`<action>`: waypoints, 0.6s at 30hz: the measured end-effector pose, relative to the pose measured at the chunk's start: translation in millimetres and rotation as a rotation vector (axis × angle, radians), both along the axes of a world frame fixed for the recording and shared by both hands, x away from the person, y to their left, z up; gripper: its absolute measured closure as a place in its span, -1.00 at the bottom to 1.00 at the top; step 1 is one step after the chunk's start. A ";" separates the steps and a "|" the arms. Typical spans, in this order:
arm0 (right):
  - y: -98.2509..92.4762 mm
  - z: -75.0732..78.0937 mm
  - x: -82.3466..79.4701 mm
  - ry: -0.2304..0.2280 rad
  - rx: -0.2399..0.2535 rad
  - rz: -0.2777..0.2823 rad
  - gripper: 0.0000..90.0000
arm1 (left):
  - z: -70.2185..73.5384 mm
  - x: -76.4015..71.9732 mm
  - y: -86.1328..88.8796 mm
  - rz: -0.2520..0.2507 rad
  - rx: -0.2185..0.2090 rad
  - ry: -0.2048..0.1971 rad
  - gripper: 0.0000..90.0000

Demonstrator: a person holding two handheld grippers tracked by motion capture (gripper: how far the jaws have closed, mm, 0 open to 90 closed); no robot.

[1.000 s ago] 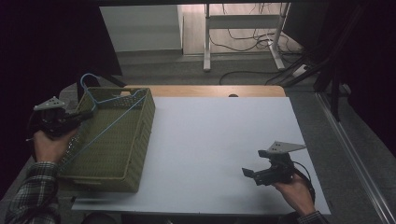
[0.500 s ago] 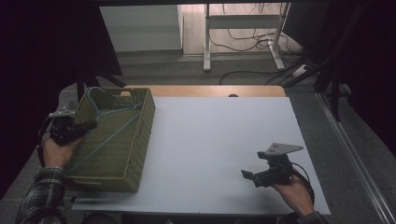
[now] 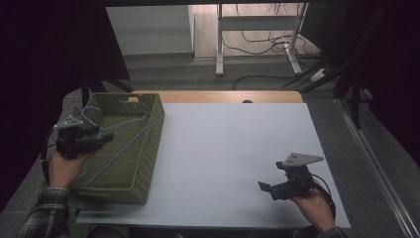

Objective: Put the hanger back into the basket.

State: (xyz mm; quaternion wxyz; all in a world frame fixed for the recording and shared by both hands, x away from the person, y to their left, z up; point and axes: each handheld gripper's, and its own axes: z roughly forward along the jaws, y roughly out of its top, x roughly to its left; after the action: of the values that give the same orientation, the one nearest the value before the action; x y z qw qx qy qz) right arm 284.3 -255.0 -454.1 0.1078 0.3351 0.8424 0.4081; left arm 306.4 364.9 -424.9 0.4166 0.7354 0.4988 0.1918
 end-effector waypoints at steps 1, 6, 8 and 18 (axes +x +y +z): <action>0.0 0.0 0.0 0.000 0.000 0.000 -0.96 | 2.5 -4.2 -4.9 -0.024 -0.017 -0.005 -0.38; -4.5 1.9 -2.6 0.000 0.010 -0.015 -0.98 | 13.1 -26.2 -30.0 -0.124 -0.077 -0.023 -0.63; -5.6 2.2 -3.6 0.000 0.013 -0.018 -0.99 | 15.0 -34.4 -39.3 -0.168 -0.106 -0.030 -0.70; -9.1 0.0 -8.8 -0.012 -0.006 -0.031 -1.00 | 3.1 -67.9 -88.0 -0.260 -0.094 -0.090 -0.89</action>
State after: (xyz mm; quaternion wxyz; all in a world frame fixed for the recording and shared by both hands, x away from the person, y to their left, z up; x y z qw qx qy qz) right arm 275.4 -264.1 -454.0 0.1203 0.3451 0.8377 0.4058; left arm 238.6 276.9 -421.9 0.4938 0.7642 0.3885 0.1457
